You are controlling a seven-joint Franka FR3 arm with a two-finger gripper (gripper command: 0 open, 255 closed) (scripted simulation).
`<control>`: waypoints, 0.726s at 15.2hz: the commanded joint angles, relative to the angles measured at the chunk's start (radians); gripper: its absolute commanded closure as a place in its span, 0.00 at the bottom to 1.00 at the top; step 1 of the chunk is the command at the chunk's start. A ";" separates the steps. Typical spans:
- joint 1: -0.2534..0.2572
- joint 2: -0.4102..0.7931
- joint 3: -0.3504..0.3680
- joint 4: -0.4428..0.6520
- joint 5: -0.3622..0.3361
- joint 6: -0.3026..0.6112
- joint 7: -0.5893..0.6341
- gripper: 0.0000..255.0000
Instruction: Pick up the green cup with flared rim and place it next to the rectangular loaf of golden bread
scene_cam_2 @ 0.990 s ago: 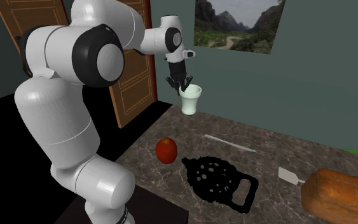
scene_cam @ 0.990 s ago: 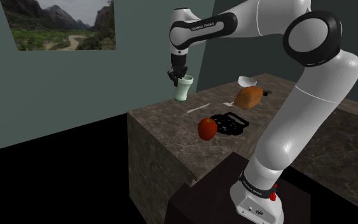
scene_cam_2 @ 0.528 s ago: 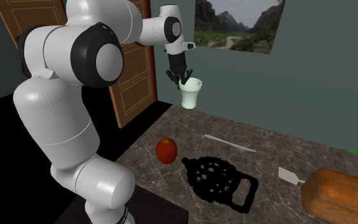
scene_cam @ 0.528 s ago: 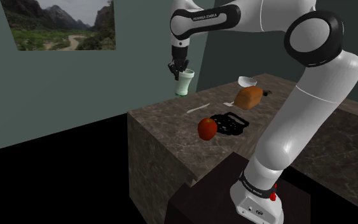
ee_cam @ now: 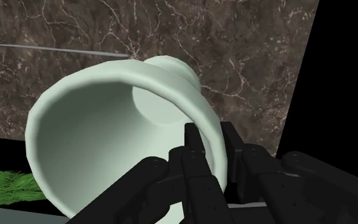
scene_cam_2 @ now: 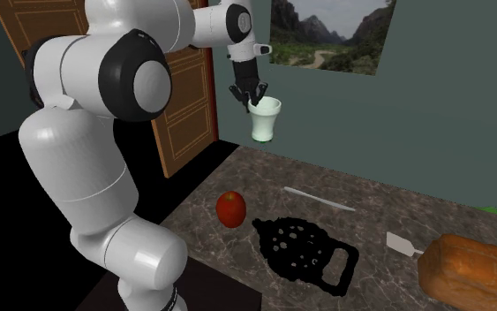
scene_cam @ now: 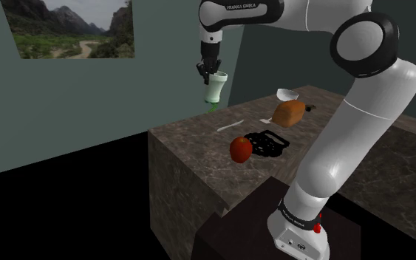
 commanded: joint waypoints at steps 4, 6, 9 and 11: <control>-0.039 -0.071 -0.048 -0.067 -0.006 0.009 -0.085 1.00; -0.058 -0.103 -0.074 -0.102 -0.010 0.019 -0.127 1.00; -0.086 -0.143 -0.114 -0.144 -0.020 0.032 -0.192 1.00; -0.105 -0.165 -0.142 -0.167 -0.027 0.040 -0.236 1.00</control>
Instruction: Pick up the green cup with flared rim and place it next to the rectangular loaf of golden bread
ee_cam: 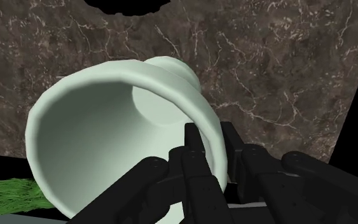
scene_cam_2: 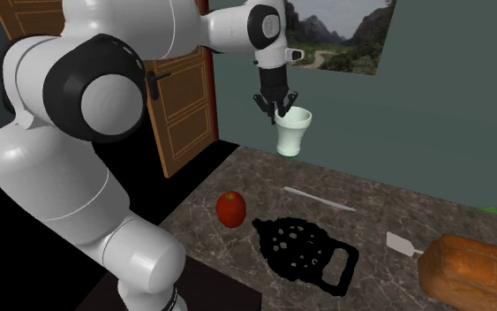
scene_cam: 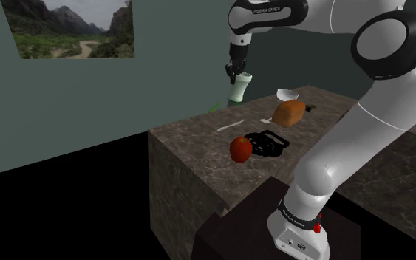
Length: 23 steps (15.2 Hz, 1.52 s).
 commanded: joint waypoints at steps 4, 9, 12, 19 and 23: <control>-0.050 -0.049 -0.076 -0.047 -0.019 0.019 -0.119 1.00; -0.096 -0.067 -0.155 -0.061 -0.037 0.036 -0.237 1.00; -0.122 -0.065 -0.204 -0.056 -0.044 0.046 -0.310 1.00; -0.179 -0.020 -0.327 -0.005 -0.039 0.069 -0.490 1.00; -0.210 0.032 -0.401 0.049 -0.016 0.080 -0.602 1.00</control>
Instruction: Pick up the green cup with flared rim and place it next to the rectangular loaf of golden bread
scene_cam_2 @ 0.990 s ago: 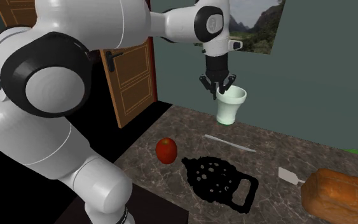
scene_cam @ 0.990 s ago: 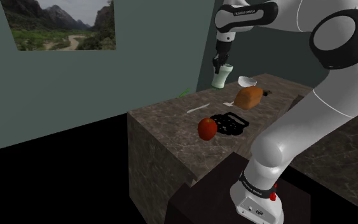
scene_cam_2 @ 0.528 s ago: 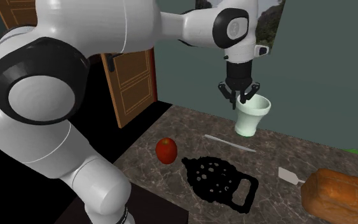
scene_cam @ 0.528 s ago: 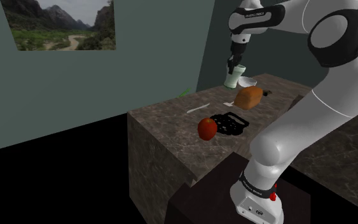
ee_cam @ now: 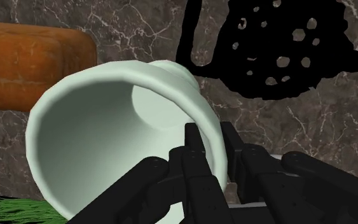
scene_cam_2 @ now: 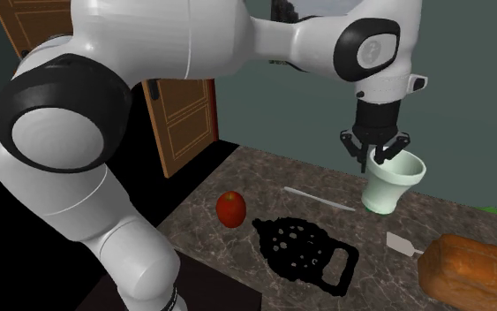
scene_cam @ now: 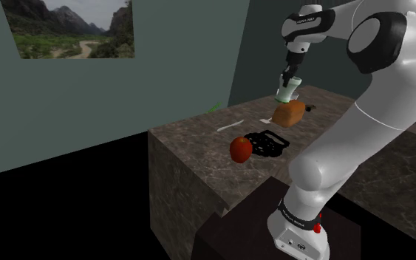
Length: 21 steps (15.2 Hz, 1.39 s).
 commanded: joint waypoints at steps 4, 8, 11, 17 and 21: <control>-0.041 0.092 -0.095 0.091 0.054 0.010 -0.153 1.00; -0.086 0.193 -0.167 0.186 0.130 0.009 -0.285 1.00; -0.135 0.288 -0.212 0.273 0.207 -0.003 -0.389 1.00; -0.160 0.323 -0.222 0.240 0.237 0.058 -0.428 1.00; -0.158 0.323 -0.220 0.185 0.237 0.112 -0.426 1.00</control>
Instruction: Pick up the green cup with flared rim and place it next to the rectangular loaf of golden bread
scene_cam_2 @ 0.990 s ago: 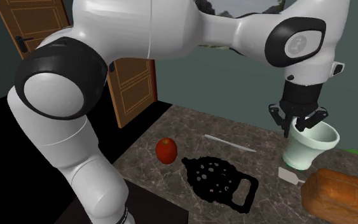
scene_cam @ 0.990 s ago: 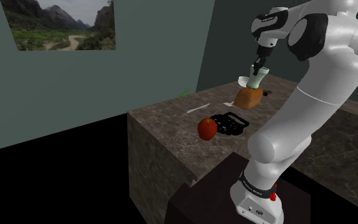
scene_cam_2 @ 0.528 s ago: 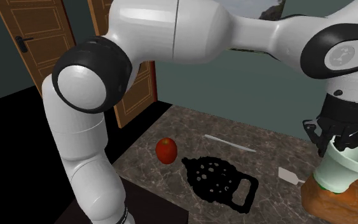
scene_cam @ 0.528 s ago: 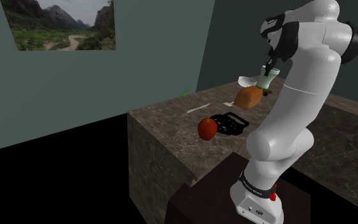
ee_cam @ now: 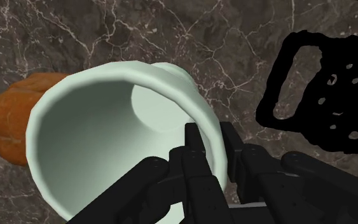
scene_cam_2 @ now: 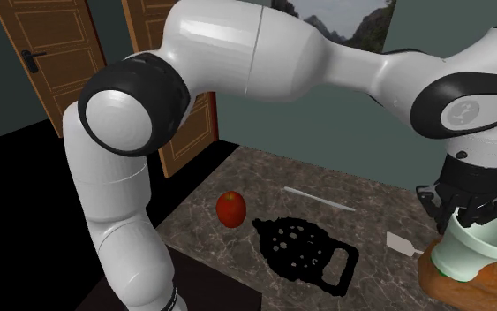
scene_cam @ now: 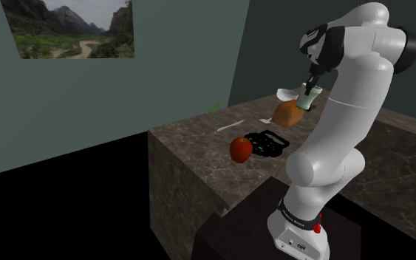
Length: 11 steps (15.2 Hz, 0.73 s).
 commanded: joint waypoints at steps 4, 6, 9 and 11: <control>0.000 0.004 0.001 -0.061 0.004 0.065 -0.002 1.00; 0.000 0.008 0.002 -0.084 0.007 0.091 -0.004 1.00; -0.001 0.015 0.003 -0.117 0.013 0.130 -0.007 1.00; -0.002 0.022 0.004 -0.138 0.019 0.155 -0.010 1.00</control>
